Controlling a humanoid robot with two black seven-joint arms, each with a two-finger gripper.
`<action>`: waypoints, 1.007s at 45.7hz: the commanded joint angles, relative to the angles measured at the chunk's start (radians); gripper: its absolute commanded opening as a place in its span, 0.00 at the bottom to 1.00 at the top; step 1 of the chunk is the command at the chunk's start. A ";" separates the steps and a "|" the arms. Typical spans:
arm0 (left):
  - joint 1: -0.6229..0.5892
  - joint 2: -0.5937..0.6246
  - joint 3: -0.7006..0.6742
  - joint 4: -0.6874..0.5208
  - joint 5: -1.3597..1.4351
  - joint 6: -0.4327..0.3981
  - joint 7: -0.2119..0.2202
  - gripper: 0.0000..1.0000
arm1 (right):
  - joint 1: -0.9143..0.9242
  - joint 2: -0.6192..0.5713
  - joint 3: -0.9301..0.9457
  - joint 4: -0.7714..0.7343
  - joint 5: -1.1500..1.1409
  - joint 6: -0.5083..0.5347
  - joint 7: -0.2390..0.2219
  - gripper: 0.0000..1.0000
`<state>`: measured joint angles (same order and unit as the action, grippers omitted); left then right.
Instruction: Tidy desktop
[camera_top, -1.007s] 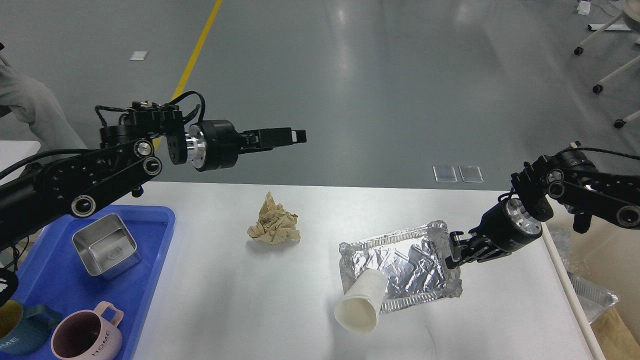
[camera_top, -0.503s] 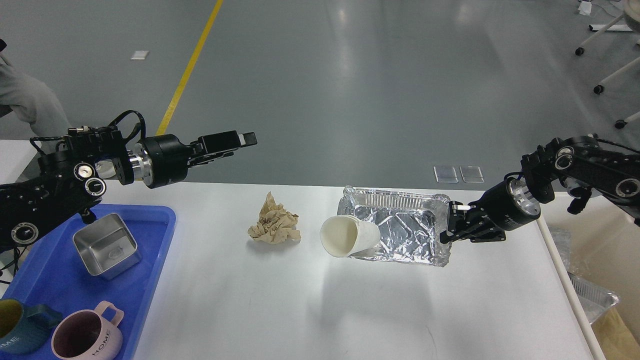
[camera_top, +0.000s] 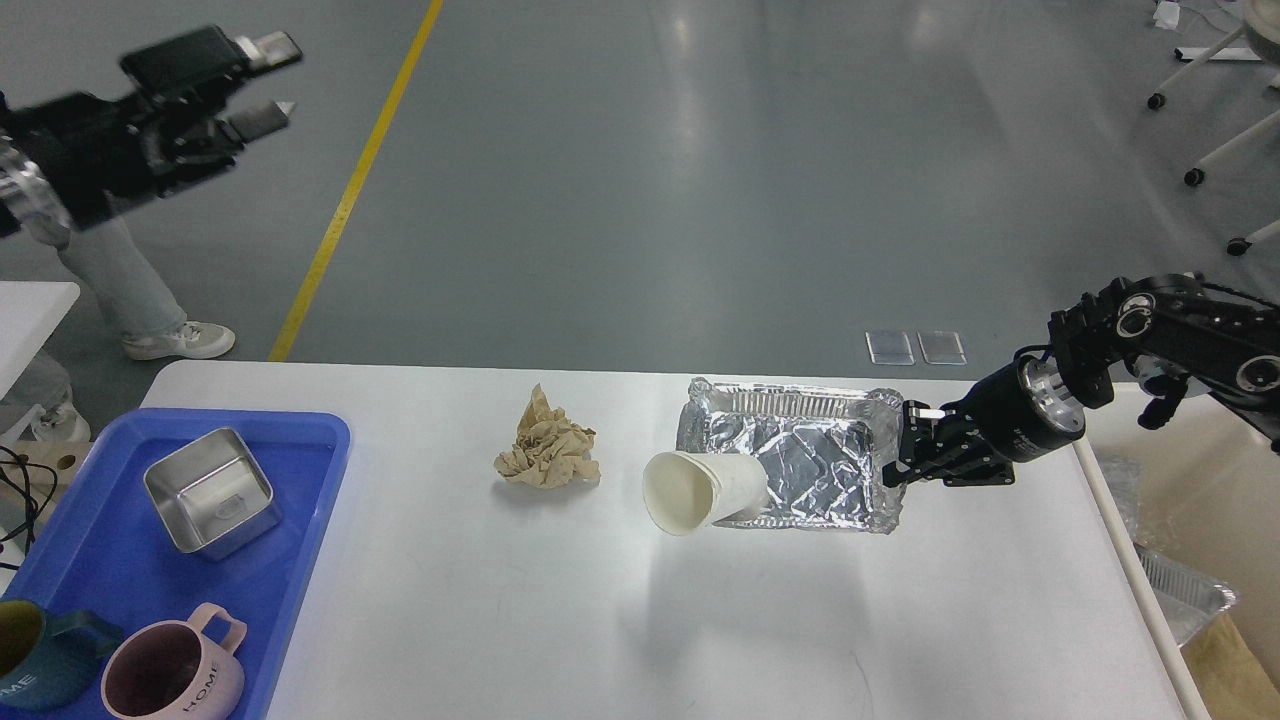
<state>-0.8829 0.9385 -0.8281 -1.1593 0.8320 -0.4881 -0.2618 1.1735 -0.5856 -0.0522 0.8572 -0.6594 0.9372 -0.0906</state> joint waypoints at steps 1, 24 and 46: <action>0.004 0.094 -0.019 0.009 -0.123 -0.006 0.003 0.92 | -0.003 0.009 0.000 -0.001 0.000 -0.002 0.000 0.00; 0.085 0.259 0.127 -0.056 -0.013 -0.070 0.024 0.87 | -0.006 0.006 0.000 -0.007 -0.002 -0.006 -0.001 0.00; 0.124 0.571 0.237 -0.373 0.421 -0.050 0.015 0.84 | -0.026 0.009 0.000 -0.007 -0.008 -0.014 -0.001 0.00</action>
<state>-0.7599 1.4390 -0.5959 -1.4682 1.2397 -0.5427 -0.2464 1.1556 -0.5758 -0.0522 0.8501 -0.6664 0.9246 -0.0921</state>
